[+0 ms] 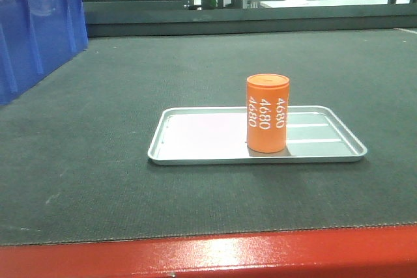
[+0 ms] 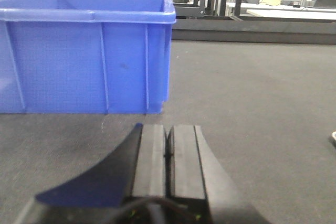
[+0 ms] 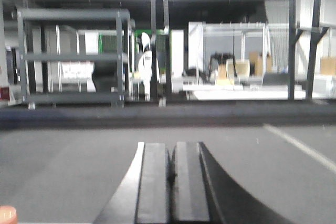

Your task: Grab orange capacitor from left shelf to right conveyor

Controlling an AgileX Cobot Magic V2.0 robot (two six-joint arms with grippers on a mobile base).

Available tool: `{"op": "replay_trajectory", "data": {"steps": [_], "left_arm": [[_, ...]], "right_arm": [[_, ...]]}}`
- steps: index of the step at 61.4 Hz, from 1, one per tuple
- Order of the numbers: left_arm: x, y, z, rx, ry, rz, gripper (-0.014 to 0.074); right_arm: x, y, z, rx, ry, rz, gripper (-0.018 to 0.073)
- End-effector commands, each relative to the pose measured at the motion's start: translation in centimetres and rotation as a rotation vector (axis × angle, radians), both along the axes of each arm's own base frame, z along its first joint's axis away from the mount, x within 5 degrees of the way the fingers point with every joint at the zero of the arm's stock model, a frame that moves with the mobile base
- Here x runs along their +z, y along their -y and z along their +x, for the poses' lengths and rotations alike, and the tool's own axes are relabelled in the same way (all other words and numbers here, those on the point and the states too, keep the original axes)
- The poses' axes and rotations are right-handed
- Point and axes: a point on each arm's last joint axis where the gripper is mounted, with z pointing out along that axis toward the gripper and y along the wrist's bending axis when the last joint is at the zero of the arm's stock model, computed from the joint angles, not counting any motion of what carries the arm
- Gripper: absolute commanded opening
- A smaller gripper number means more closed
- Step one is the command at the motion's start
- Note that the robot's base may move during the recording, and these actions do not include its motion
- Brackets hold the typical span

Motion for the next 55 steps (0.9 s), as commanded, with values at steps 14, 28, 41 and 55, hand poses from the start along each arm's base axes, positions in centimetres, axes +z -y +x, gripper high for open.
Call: {"op": "replay_trajectory", "data": {"steps": [14,28,41,55], "left_arm": [[0.1,0.0,-0.1,-0.004,0.079,-0.012,-0.0126],[0.1,0.0,-0.1,-0.004,0.079,-0.012,-0.0126],[0.1,0.0,-0.1,-0.004,0.079,-0.012,-0.0126],[0.1,0.0,-0.1,-0.004,0.079,-0.012,-0.0126]], "right_arm": [[0.4,0.0,-0.3,-0.005,0.018,-0.006,0.0054],[0.0,0.0,-0.2,-0.002,-0.026,-0.007,0.0054],[0.1,-0.1,-0.2,0.014,-0.012,-0.007,0.0054],[0.0,-0.2,-0.2,0.025,-0.026,-0.016,0.0054]]}}
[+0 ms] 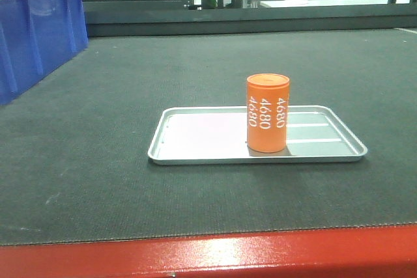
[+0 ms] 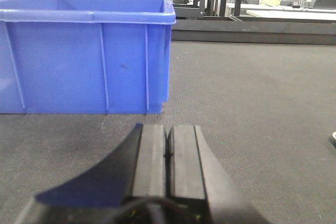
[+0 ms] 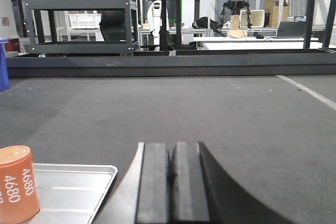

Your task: Grab orange capacitor from left shelf to right conveyor

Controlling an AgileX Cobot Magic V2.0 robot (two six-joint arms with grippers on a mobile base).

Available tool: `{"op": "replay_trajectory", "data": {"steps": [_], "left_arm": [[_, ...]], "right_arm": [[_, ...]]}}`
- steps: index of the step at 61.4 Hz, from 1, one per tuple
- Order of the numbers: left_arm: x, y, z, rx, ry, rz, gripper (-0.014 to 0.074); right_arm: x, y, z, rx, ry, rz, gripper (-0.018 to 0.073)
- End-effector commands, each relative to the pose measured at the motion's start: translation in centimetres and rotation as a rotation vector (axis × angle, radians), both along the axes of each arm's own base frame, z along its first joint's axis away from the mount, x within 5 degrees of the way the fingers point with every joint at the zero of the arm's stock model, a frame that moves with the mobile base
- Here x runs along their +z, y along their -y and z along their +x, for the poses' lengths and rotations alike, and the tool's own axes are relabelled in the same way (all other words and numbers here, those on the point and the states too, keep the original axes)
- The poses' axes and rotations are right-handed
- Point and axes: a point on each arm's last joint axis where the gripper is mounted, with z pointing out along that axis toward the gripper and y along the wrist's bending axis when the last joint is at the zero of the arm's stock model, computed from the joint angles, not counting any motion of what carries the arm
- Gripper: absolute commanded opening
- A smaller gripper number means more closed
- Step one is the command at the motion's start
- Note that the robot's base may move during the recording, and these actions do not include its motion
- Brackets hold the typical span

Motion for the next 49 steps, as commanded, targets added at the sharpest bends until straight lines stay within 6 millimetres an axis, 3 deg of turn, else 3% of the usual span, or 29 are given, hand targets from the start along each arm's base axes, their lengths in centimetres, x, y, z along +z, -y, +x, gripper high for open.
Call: {"op": "replay_trajectory", "data": {"steps": [1,49], "left_arm": [[0.15,0.03,-0.05,-0.004,0.079,-0.012,-0.0126],[0.15,0.03,-0.05,-0.004,0.079,-0.012,-0.0126]], "right_arm": [[1.52,0.05,-0.50,-0.008,0.121,-0.015,0.0054],[1.34,0.02,-0.45,-0.007,0.102,-0.026,0.0054]]}}
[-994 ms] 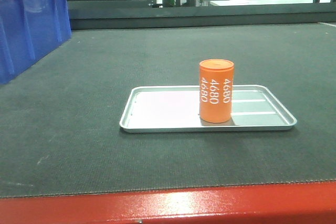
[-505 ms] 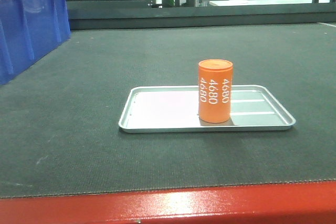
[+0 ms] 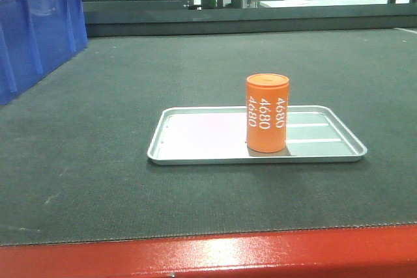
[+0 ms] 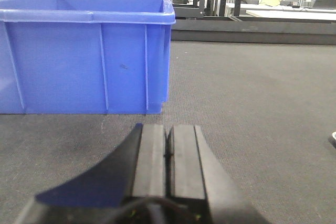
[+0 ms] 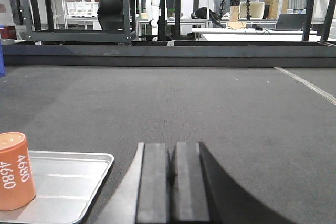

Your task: Grab orange capacitor from left shelf to right conveyor

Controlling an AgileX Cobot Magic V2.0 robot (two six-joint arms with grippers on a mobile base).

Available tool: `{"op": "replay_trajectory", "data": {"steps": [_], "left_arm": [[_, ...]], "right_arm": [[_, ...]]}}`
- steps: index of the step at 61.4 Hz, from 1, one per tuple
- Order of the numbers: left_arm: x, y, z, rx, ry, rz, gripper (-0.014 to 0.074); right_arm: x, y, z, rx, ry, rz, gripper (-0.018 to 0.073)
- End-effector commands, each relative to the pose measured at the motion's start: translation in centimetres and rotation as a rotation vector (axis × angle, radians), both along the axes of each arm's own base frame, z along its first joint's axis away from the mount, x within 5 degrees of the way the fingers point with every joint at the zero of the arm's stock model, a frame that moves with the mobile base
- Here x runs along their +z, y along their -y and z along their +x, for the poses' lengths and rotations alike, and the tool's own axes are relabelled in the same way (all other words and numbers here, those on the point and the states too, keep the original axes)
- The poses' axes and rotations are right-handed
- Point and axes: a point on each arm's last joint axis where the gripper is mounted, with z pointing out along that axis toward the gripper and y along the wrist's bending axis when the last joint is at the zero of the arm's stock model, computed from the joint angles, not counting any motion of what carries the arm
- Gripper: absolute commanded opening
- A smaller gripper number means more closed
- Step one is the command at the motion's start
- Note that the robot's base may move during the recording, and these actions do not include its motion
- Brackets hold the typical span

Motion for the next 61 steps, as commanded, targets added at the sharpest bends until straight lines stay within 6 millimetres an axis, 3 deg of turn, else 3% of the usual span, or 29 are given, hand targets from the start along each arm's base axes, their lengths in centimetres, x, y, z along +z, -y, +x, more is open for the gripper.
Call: {"op": "replay_trajectory", "data": {"steps": [1,61], "left_arm": [[0.15,0.03,-0.05,-0.004,0.079,-0.012,-0.0126],[0.15,0.03,-0.05,-0.004,0.079,-0.012,-0.0126]], "right_arm": [[1.69,0.06,-0.51,-0.007,0.140,-0.006,0.0054],[1.85,0.07,-0.55,-0.008,0.159,-0.005,0.0054]]}}
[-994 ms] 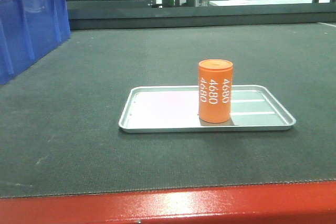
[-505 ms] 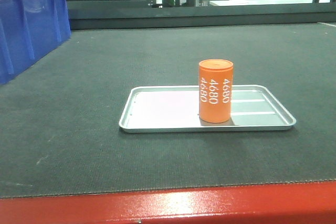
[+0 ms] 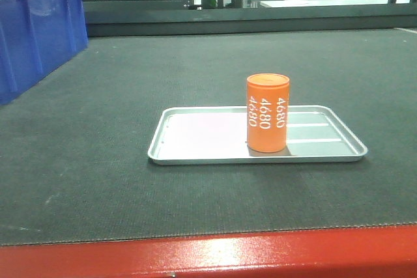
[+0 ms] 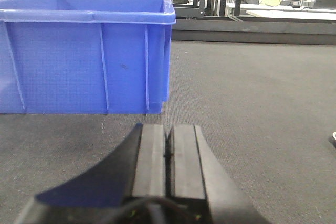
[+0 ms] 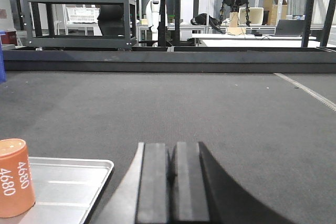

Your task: Grab orange capacitor from left shelf to right conveyor

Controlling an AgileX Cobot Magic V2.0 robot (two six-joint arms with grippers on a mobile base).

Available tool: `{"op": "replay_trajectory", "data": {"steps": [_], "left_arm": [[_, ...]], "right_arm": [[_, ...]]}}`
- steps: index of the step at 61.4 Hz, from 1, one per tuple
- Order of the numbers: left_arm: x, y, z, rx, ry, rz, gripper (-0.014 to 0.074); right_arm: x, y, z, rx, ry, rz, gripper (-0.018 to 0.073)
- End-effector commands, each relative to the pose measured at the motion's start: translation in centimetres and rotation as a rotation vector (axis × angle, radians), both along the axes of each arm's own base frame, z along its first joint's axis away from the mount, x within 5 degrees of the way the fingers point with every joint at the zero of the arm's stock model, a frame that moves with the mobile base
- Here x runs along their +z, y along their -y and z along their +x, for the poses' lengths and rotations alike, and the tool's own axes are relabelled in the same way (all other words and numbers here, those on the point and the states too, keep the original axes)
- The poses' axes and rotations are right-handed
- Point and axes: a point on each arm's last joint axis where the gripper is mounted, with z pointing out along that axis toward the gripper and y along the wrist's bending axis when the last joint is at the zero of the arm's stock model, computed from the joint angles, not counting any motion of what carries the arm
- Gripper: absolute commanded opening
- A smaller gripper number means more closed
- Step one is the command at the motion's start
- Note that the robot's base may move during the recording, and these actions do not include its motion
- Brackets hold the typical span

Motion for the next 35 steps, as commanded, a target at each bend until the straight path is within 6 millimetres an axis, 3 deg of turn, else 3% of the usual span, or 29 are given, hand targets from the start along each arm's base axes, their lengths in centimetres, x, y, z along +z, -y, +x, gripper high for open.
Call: {"op": "replay_trajectory", "data": {"steps": [1,35], "left_arm": [[0.15,0.03,-0.05,-0.004,0.079,-0.012,-0.0126],[0.15,0.03,-0.05,-0.004,0.079,-0.012,-0.0126]], "right_arm": [[1.67,0.06,-0.53,-0.007,0.139,-0.006,0.0054],[1.67,0.06,-0.53,-0.007,0.139,-0.006,0.0054]]}}
